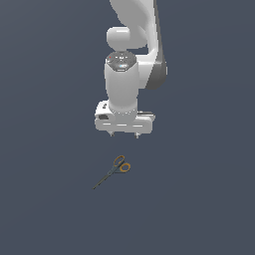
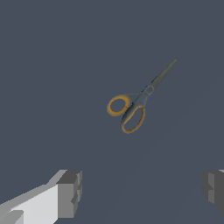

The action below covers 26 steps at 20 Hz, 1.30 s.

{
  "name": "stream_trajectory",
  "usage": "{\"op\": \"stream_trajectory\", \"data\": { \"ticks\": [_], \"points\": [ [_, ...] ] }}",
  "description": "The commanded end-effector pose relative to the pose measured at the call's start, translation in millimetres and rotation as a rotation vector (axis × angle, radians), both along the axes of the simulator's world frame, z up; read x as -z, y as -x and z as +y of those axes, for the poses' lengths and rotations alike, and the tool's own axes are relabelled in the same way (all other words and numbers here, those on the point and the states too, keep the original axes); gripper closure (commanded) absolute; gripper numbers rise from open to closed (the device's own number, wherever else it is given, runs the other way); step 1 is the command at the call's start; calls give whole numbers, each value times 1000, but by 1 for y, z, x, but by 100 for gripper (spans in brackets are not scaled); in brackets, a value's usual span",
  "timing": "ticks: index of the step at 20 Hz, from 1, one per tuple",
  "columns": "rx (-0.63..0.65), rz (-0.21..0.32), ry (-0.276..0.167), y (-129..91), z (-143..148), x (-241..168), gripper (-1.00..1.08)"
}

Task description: Pick up the object and move it to a goal position.

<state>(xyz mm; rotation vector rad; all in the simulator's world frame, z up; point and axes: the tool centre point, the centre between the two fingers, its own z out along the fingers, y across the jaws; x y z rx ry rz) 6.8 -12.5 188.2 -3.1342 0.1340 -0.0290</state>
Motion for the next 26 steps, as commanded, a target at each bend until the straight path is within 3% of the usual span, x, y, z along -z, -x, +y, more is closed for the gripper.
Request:
{"op": "stream_trajectory", "data": {
  "ticks": [1, 9, 15, 26],
  "points": [
    [0, 0, 0, 0, 0, 0, -92],
    [-50, 5, -12, 3, 21, -9, -92],
    [-47, 5, -12, 2, 21, -9, -92],
    [90, 10, -19, -12, 10, 7, -92]
  ]
}}
